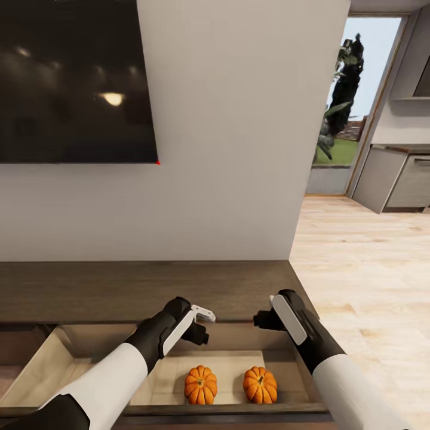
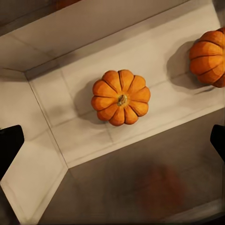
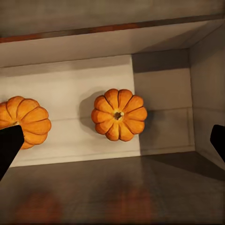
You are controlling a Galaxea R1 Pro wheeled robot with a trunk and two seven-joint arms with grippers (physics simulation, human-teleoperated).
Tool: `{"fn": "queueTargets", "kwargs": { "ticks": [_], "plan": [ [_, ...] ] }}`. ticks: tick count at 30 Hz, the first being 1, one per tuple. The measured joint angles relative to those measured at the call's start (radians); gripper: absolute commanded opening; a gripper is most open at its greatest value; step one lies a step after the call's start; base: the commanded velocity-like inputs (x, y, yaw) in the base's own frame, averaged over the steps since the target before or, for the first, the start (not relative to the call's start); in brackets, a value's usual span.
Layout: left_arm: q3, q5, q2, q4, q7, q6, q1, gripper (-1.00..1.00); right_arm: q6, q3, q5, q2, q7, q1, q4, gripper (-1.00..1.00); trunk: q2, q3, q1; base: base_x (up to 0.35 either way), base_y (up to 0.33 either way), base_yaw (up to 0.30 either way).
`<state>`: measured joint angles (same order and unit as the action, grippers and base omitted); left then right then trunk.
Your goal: Place each of the two pumpkins and all three candles from the living room inside a cabinet in the living room (use any cabinet), then make sure every cabinet is closed, and position the cauldron so it is next to a table in the living room.
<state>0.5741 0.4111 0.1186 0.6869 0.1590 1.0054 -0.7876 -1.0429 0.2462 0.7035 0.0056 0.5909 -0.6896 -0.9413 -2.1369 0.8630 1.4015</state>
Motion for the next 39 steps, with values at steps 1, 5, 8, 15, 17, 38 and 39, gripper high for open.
{"fn": "queueTargets", "kwargs": {
  "ticks": [1, 5, 8, 15, 17, 38, 39],
  "plan": [
    [0.000, 0.000, 0.000, 0.002, 0.000, 0.001, 0.000, 1.00, 0.000, 0.000, 0.000, 0.004, 0.001, 0.000, 0.000, 1.00, 0.007, -0.003, -0.004, 0.000, 0.000, 0.000],
    [0.000, 0.001, 0.000, 0.007, 0.000, 0.004, 0.000, 1.00, 0.001, 0.001, 0.000, 0.013, 0.001, 0.000, -0.001, 1.00, 0.035, -0.016, -0.019, 0.000, 0.000, 0.000],
    [0.000, 0.002, 0.000, 0.008, 0.000, 0.020, 0.000, 1.00, 0.000, 0.001, 0.000, 0.017, 0.001, 0.000, -0.002, 1.00, 0.056, -0.025, -0.031, 0.000, 0.000, 0.000],
    [0.001, 0.002, 0.000, 0.009, -0.001, 0.031, 0.000, 1.00, 0.002, 0.000, 0.000, 0.018, 0.001, 0.000, -0.003, 1.00, 0.105, -0.047, -0.058, 0.000, 0.000, 0.000],
    [0.001, 0.002, 0.000, 0.010, -0.001, 0.032, 0.000, 1.00, 0.003, 0.000, 0.000, 0.018, 0.000, 0.000, -0.003, 1.00, 0.119, -0.053, -0.065, 0.000, 0.000, 0.000],
    [0.001, 0.001, 0.000, 0.011, 0.000, 0.033, 0.000, 1.00, 0.005, -0.001, 0.000, 0.016, 0.000, 0.000, -0.003, 1.00, 0.266, -0.119, -0.146, -0.007, 0.000, -0.047],
    [0.000, 0.002, 0.000, 0.011, 0.000, 0.033, 0.000, 1.00, 0.005, -0.001, 0.000, 0.016, 0.000, 0.000, -0.003, 1.00, 0.273, -0.122, -0.149, -0.155, 0.000, -0.244]
  ]
}}
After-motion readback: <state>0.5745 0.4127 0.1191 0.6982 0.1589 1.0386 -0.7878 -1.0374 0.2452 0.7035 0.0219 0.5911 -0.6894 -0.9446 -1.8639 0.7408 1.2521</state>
